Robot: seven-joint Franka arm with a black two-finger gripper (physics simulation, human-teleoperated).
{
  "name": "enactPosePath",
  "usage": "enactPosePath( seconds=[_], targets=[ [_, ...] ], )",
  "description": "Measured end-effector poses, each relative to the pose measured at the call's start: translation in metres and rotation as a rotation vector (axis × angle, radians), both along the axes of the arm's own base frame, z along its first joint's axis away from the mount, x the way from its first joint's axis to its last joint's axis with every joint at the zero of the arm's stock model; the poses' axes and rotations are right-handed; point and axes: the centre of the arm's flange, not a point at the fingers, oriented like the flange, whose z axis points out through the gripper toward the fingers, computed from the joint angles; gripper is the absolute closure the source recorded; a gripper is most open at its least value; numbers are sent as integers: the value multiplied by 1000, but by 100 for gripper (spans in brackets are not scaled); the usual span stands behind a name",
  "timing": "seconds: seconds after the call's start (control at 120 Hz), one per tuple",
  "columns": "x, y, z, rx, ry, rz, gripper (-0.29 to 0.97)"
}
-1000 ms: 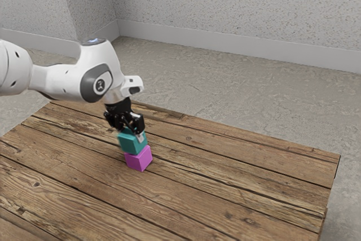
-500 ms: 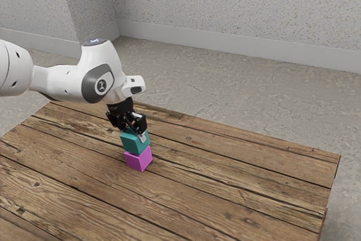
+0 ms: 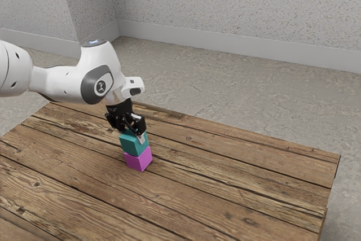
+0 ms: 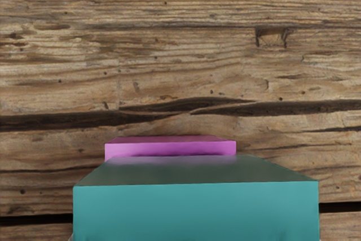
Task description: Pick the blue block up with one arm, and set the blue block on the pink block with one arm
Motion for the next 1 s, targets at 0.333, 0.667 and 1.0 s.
enactPosePath(
  seconds=[0.333, 0.667, 1.0],
  targets=[
    [0, 1, -1, -1, 3, 17, 42],
    [-1, 2, -4, -1, 11, 27, 42],
    [1, 3, -3, 11, 9, 22, 42]
  ],
)
